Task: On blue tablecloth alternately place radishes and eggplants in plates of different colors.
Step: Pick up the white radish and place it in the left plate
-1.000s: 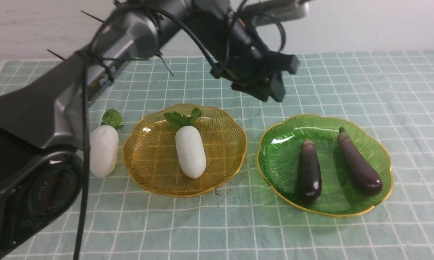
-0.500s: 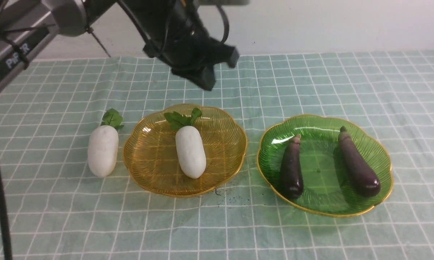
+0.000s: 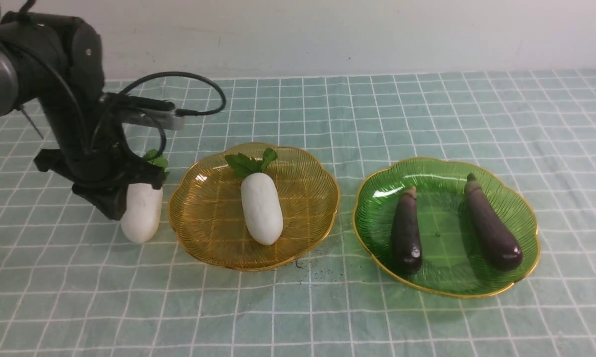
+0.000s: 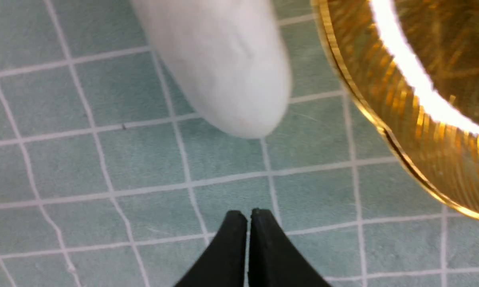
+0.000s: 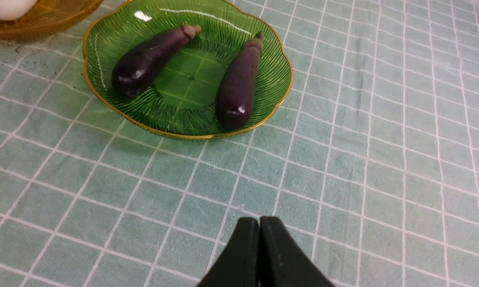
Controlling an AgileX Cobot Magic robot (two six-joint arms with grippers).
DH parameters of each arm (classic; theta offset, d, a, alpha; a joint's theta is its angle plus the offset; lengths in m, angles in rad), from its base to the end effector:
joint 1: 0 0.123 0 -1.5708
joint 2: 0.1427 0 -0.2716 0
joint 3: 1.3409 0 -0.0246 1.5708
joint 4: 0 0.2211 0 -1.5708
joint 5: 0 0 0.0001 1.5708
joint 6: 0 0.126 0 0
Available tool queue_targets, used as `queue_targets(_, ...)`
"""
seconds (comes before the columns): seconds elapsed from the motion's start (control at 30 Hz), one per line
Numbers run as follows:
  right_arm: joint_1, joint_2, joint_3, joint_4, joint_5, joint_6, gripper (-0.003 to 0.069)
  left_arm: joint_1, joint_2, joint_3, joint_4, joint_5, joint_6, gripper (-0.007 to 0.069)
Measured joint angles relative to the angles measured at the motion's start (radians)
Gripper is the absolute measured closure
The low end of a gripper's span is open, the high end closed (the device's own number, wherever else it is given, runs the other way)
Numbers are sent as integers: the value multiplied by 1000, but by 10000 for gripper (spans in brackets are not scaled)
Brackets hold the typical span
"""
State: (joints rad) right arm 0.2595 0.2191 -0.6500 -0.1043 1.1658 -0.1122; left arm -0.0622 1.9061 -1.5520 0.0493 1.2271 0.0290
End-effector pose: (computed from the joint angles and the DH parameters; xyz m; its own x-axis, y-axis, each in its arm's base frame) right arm 0.0282 -0.0050 0.2744 -0.5471 -0.3026 -0.7805 -0.2683 0.9466 -0.1790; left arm 0.3540 -0.0162 0.2041 -0.9914 0.1074 -0.0749 0.1038 0.9933 0.0497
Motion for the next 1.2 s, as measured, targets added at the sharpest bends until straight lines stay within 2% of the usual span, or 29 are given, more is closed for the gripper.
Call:
queue_targets(0.13,0,0,0,0,-5,0,673,52,4,1,-31,0,-29,631)
queue_targets(0.53,0,0,0,1,-86,38,673,57,4,1,-49,-110,-52,610)
queue_targets(0.7,0,0,0,-1,-96,75,673,57,4,1,-49,-166,-52,542)
queue_targets(1.0,0,0,63,-2,-151,78,673,57,5,1,-108,-245,-44,358)
queue_targets(1.2,0,0,163,-2,-183,82,673,57,43,1,-112,-254,-44,293)
